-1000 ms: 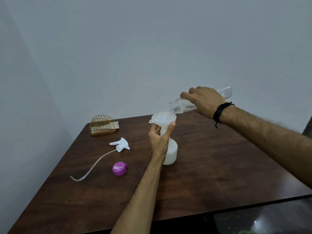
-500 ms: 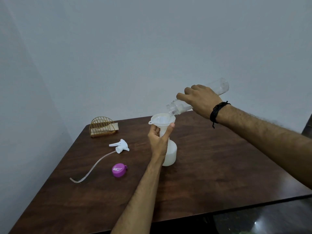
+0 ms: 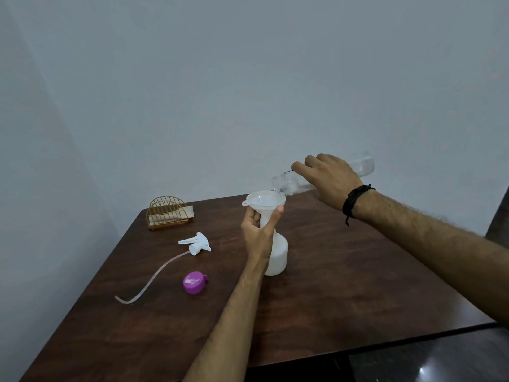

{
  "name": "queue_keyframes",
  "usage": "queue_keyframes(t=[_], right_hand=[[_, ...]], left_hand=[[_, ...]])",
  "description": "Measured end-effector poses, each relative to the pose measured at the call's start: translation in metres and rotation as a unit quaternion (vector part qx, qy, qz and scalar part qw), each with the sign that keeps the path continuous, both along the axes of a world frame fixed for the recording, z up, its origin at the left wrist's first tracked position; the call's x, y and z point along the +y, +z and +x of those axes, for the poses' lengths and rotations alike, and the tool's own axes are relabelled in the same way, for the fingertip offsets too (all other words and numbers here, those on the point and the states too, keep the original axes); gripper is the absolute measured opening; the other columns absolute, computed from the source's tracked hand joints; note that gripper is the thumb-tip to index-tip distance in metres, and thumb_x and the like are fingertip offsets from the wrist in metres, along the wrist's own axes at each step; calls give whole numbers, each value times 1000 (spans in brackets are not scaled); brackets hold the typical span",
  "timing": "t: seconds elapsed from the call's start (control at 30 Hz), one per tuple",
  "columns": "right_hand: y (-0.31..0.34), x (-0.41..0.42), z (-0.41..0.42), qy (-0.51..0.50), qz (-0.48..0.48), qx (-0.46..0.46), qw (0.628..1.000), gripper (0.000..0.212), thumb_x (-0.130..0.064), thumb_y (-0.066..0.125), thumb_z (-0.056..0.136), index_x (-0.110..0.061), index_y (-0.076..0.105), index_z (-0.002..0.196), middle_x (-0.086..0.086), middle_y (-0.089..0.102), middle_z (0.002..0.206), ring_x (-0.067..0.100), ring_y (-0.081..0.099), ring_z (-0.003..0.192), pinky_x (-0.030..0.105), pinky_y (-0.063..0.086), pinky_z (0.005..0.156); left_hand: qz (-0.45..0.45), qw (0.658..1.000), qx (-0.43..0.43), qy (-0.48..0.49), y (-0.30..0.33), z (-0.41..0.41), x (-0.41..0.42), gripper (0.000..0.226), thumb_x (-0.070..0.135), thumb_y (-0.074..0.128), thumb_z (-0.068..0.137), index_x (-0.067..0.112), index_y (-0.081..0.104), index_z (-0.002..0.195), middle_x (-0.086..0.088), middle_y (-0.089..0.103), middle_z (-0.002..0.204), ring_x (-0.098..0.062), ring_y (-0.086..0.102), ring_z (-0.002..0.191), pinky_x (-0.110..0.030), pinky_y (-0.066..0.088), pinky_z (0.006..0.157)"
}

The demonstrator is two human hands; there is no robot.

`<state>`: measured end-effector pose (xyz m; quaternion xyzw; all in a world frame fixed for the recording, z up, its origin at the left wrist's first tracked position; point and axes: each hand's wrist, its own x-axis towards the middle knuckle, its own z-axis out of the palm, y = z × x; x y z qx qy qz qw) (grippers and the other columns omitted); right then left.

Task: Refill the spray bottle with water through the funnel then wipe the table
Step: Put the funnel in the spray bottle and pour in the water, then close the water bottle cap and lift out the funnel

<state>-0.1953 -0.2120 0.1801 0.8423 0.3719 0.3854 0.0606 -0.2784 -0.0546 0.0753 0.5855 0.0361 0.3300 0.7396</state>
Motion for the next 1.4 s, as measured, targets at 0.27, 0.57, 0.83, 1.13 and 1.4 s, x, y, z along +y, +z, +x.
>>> queue_keyframes(t=[0.27, 0.57, 0.83, 1.13, 1.4], right_hand=[[-33, -18, -18, 29, 270, 364, 891, 48, -32, 84, 72, -25, 51, 106, -14, 61, 86, 9, 58, 73, 20, 41, 58], [-106, -24, -41, 124, 481, 528, 689, 63, -27, 93, 63, -30, 62, 117, -3, 74, 105, 15, 71, 100, 44, 55, 95], [-136, -12, -63, 161, 556, 493, 650, 52, -17, 89, 71, -18, 62, 115, 2, 74, 99, 20, 71, 96, 44, 57, 92], [-138, 34, -105, 227, 529, 525, 627, 51, -8, 83, 77, -19, 59, 122, 2, 72, 102, 16, 71, 96, 29, 57, 88], [-136, 107, -129, 258, 490, 564, 613, 42, -11, 83, 78, -12, 58, 112, 13, 69, 98, 26, 68, 96, 35, 57, 91]], left_hand=[[0, 1000, 2, 0, -2, 0, 0, 41, 11, 80, 83, 15, 65, 120, 13, 77, 99, 1, 71, 97, -13, 52, 78], [23, 1000, 7, -1, -2, -2, 2, 49, 23, 85, 76, 19, 65, 121, 2, 74, 113, -4, 70, 103, -15, 52, 79], [57, 998, 32, -6, -13, -11, 13, 83, 46, 85, 62, 15, 53, 132, 1, 68, 114, -12, 67, 105, -24, 55, 86], [318, 902, 220, 193, -34, -71, 101, 62, 50, 75, 83, 25, 53, 136, 2, 62, 128, -16, 57, 119, -41, 50, 100], [525, 726, 432, 102, -51, -107, 153, 64, 45, 72, 85, 25, 51, 142, -3, 50, 146, -24, 46, 134, -44, 40, 111]])
